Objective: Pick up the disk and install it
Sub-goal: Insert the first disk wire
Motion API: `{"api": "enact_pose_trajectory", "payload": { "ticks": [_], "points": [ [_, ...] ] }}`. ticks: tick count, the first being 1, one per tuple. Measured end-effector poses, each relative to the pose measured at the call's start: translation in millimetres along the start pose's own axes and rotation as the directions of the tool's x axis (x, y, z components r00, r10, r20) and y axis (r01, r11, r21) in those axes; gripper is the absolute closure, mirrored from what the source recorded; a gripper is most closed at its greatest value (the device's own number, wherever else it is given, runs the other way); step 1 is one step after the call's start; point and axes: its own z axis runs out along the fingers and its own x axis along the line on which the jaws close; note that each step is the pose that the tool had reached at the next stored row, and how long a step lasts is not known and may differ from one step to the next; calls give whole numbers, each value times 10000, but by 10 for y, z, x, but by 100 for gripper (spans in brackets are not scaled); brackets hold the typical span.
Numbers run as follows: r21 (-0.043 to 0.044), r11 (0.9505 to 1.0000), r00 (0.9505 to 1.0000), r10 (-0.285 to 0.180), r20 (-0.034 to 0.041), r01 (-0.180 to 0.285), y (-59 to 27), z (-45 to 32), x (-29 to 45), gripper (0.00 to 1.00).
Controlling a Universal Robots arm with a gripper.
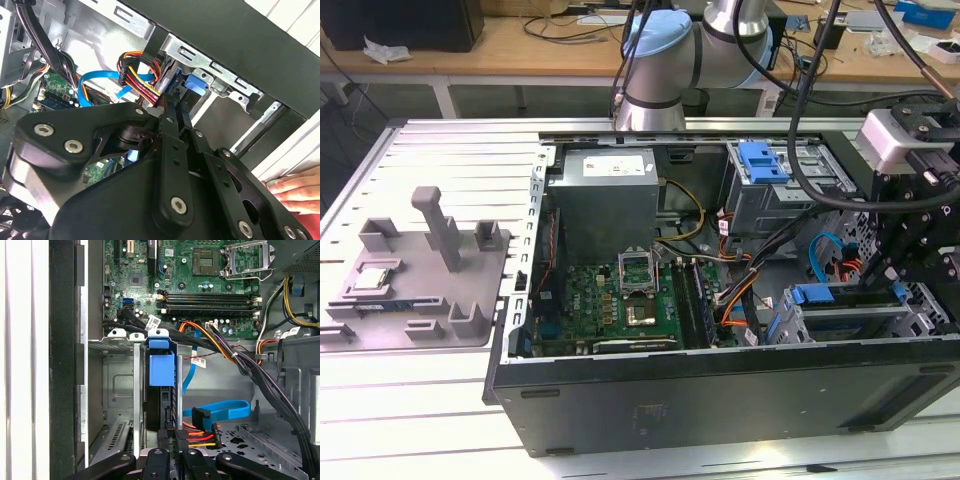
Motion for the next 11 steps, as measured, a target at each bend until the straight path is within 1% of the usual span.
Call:
{"api": "enact_pose_trajectory", "payload": {
  "ticks": [11],
  "points": [
    [0,10000,10000,11,0,-11,0,1,1,84]
  ]
}}
